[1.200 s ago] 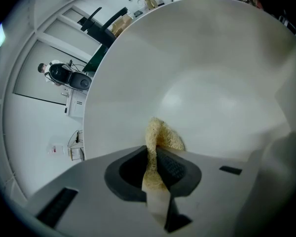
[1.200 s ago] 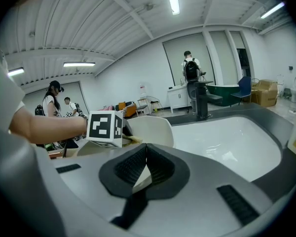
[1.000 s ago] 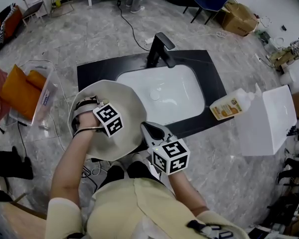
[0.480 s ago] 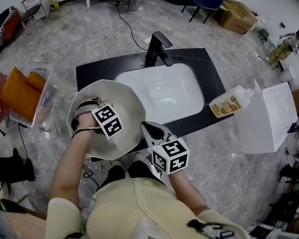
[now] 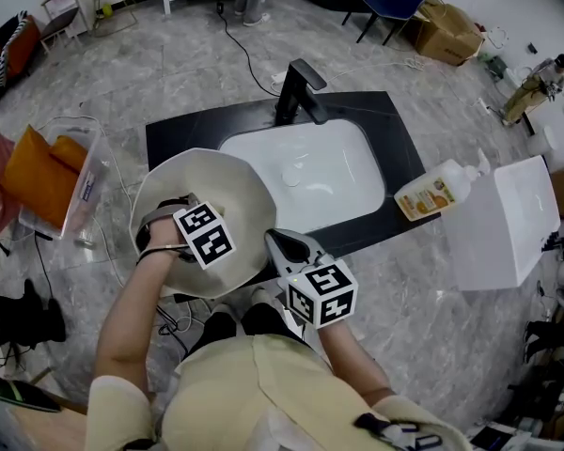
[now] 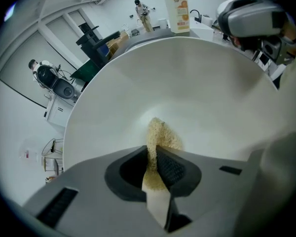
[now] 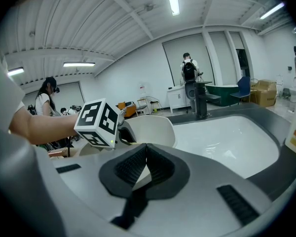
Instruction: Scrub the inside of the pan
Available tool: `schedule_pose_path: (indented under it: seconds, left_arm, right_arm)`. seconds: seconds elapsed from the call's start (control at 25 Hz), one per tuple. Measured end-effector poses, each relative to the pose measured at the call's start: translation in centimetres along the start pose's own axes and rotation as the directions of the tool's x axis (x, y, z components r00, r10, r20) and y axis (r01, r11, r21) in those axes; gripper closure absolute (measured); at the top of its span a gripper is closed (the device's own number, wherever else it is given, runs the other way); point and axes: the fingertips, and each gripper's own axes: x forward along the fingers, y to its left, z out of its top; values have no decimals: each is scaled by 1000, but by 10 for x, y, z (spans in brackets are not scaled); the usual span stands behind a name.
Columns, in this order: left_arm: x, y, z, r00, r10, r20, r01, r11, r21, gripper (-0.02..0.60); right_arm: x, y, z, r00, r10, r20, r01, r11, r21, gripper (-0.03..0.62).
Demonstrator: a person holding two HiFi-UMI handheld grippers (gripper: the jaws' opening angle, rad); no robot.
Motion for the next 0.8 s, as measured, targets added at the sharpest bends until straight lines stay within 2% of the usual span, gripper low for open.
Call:
schedule_pose_path:
  seconds: [0.36,0.52,0.68,0.8]
  left_arm:
    - [-13,-40,2,986,-168,20,168,985,29,528]
    - [-20,-55,5,968,-246,56,247,969,-4,528]
    - [-27,-64,3,956,-283,81,285,958,-20,528]
    - [-36,-71,5,940,-321,118,326,945,-25,528]
  right_arm:
    - [-3,8,3,1000,0,12,0,1000,-8,579]
    - [-5,8,4,1000,-7,18,7,1000,-11,579]
    - [-8,6,5,999,-22,23,22,1000,-9,579]
    - [-9,5,6,999,-31,25,32,999,-6,579]
